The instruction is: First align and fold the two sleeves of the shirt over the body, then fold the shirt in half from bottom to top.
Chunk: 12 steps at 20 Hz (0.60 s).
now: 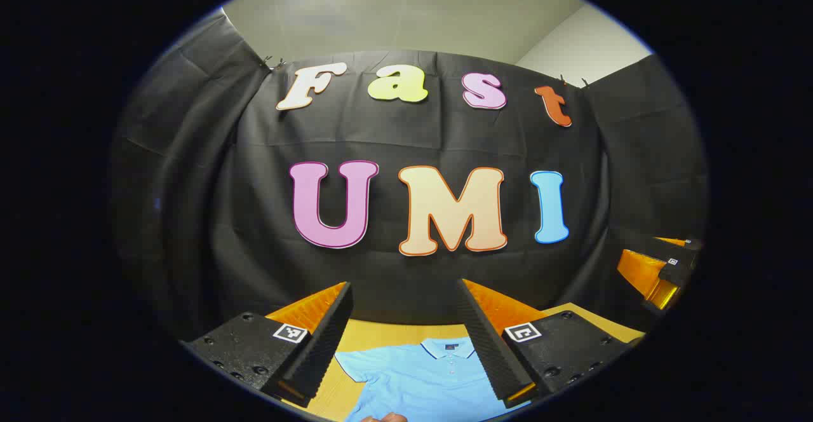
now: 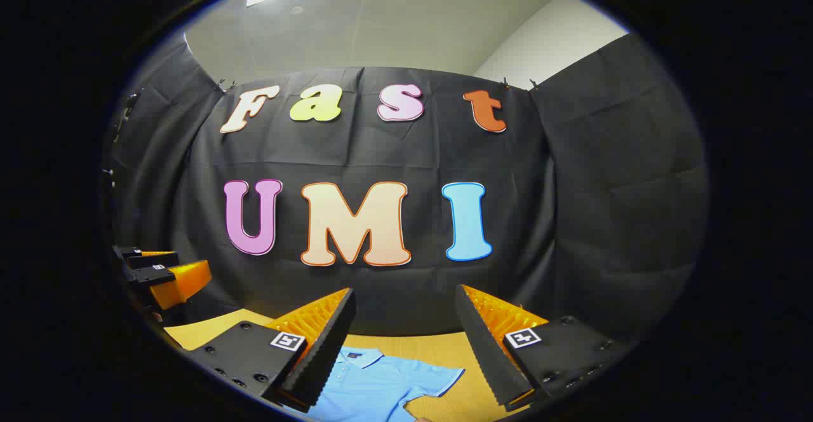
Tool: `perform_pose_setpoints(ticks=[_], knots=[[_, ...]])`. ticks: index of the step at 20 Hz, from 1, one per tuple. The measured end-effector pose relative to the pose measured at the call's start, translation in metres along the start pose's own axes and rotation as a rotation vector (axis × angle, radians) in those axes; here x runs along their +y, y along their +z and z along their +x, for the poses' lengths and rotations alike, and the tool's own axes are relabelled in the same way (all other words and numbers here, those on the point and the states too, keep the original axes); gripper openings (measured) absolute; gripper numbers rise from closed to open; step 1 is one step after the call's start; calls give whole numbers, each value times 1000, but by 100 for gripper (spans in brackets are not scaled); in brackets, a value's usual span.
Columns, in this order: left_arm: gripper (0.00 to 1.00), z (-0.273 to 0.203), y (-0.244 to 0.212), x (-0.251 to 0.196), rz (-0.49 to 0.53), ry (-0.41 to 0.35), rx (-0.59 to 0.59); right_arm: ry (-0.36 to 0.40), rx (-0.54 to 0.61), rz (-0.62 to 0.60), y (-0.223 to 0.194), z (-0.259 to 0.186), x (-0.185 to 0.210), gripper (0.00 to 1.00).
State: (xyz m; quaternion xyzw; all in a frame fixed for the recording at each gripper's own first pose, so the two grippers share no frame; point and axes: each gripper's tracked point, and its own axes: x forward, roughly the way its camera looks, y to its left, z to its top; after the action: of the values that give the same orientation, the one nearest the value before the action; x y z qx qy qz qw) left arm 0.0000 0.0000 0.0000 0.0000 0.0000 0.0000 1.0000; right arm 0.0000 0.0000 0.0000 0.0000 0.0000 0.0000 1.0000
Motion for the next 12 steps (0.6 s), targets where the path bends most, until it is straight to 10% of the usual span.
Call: perform_pose_setpoints(ticks=[12], knots=[[96, 3, -5, 8, -1, 12, 6, -11, 12, -7, -7, 6, 2, 99]])
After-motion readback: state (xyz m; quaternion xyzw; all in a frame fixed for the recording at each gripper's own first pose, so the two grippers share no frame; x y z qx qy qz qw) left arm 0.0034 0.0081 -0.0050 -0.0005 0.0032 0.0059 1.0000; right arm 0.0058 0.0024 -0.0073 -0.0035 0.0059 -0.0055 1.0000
